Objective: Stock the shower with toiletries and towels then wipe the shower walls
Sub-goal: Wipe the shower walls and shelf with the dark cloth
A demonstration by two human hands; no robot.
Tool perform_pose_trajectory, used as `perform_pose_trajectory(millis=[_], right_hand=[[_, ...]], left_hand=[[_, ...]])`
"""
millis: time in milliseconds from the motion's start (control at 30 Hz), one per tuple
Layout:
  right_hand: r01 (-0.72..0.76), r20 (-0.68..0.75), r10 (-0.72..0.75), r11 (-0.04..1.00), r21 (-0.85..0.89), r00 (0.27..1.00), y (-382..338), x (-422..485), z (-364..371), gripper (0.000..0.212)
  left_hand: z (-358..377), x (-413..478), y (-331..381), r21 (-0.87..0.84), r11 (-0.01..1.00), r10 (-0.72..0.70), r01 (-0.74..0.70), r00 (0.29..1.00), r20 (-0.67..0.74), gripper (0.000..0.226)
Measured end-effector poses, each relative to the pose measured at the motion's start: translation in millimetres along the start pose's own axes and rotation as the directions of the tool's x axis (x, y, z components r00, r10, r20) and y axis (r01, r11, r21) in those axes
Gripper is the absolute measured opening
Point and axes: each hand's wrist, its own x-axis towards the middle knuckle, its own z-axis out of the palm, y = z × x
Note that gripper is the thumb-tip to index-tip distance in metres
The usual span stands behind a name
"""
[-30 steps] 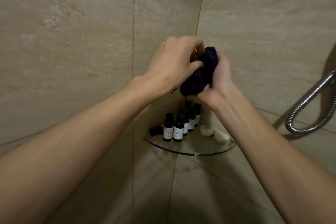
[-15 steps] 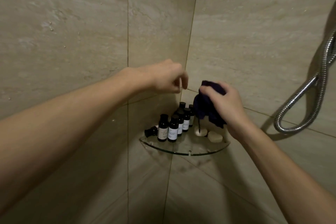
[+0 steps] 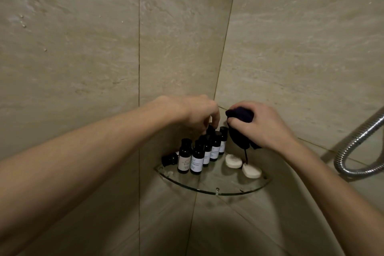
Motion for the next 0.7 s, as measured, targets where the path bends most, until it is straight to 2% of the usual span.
perform_pose_trajectory(millis=[100,167,267,500,600,700], right_hand=[[0.012,0.013,-0.012,1.000,0.013,1.000,3.1,4.9,2.9,0.022],[0.022,0.018,-0.023,0.999,0.024,1.000,4.5,7.7,3.8,0.021],[0.019,0.035,-0.020,0.999,0.046,0.999,7.5,10.8,6.7,0.019],[0.028,0.028,-0.030,0.998,0.058,0.999,11.7,17.8,12.5,0.018],[0.029,0.032,-0.031,0.998,0.062,0.999,12.4,17.4,12.4,0.017],[0.035,0.034,-0.037,0.998,0.055,0.999,13.2,16.8,11.5,0.018]], left_hand=[[3.6,3.7,0.6,0.022,1.000,0.005,-0.005,1.000,0.001,0.023],[3.5,4.1,2.0,0.071,0.997,0.025,-0.024,1.000,-0.003,0.027],[-0.8,2.4,6.6,0.219,0.974,0.054,-0.054,0.999,0.006,0.030],[-5.5,-0.3,15.8,0.523,0.849,0.082,-0.079,0.996,0.017,0.023],[-4.8,-0.1,16.9,0.563,0.822,0.092,-0.088,0.996,0.021,0.023],[-7.5,-1.6,15.3,0.525,0.848,0.082,-0.074,0.997,0.008,0.026]])
